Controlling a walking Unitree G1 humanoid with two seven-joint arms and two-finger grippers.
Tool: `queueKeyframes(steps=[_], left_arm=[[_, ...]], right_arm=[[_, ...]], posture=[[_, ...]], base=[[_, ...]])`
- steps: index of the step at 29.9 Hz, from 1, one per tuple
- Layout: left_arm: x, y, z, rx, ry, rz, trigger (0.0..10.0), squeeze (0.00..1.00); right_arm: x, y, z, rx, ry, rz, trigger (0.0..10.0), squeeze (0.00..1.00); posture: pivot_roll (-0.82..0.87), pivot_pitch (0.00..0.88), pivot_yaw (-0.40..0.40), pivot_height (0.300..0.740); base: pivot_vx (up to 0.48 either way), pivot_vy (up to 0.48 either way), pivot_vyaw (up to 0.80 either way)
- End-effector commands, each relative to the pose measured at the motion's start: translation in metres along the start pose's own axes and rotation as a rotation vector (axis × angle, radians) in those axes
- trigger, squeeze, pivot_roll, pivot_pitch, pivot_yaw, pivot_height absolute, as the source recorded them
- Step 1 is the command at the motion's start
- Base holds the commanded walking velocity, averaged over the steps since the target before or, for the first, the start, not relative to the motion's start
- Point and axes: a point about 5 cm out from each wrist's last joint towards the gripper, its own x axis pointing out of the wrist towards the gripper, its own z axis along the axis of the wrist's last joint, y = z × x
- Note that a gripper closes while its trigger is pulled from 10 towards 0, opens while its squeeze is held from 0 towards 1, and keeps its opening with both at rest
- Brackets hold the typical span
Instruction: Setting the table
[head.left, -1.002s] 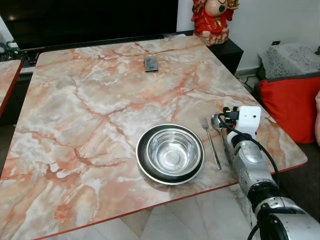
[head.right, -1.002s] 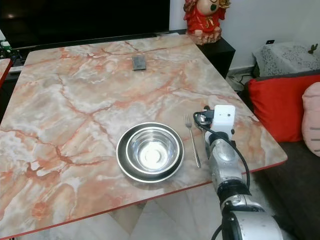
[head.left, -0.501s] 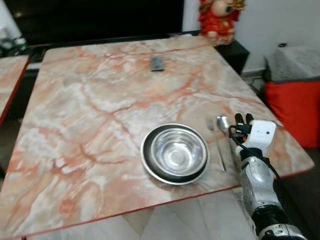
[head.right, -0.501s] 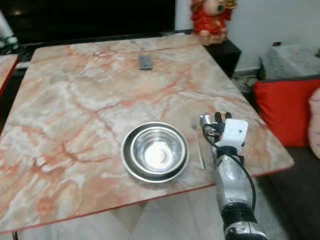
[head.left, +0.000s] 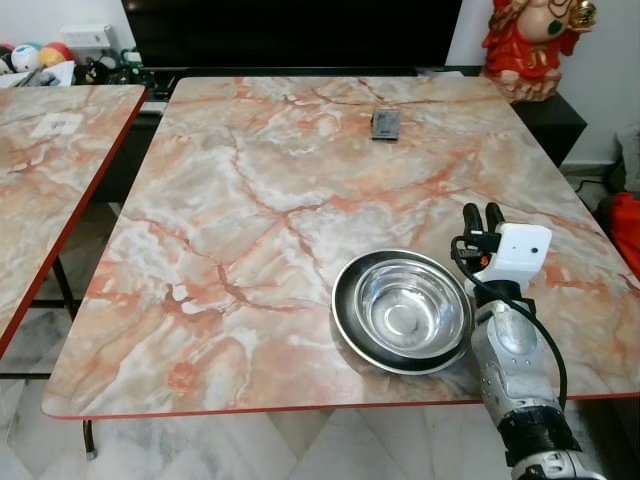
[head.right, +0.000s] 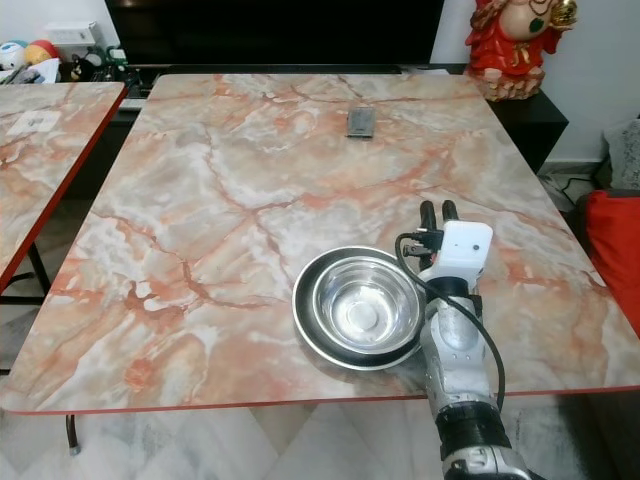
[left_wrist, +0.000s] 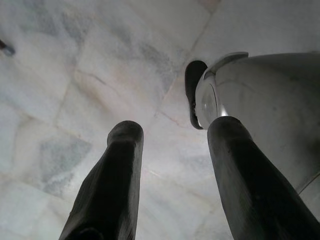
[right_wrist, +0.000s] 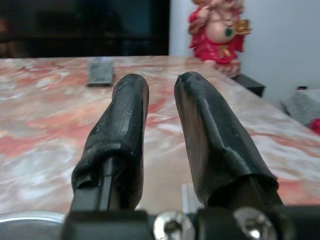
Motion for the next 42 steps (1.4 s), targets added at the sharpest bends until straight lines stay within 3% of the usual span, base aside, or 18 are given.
queueKeyframes(steps=[1,8,18,30,42], left_arm=[[-0.002,-0.004,-0.009,-0.002,0.035,-0.009,10.0,0.0],[0.003,0.0,0.008,0.001,0.001,-0.005,10.0,0.0],[0.005,0.007,0.017,-0.007,-0.013,0.016,10.0,0.0],[-0.001,0.019,-0.002,-0.038,0.035,0.045,10.0,0.0],[-0.005,0.014,-0.016,-0.052,0.062,0.04,10.0,0.0]], right_arm=[[-0.002,-0.005,0.004,0.002,-0.015,-0.019,10.0,0.0],[-0.01,-0.007,-0.003,-0.016,0.022,-0.02,10.0,0.0],[-0.016,-0.003,-0.008,-0.009,0.052,-0.013,10.0,0.0],[-0.014,0.001,-0.007,-0.058,0.06,0.019,10.0,0.0],[-0.014,0.001,-0.006,-0.036,0.063,0.007,10.0,0.0]], posture=[[-0.01,0.084,-0.031,0.74],[-0.03,0.02,-0.027,0.74],[-0.03,0.0,-0.024,0.74],[-0.02,0.019,-0.032,0.74],[0.0,0.057,-0.035,0.74]], base=[[0.0,0.0,0.0],[0.0,0.0,0.0],[0.0,0.0,0.0],[0.0,0.331,0.21],[0.0,0.48,0.11]])
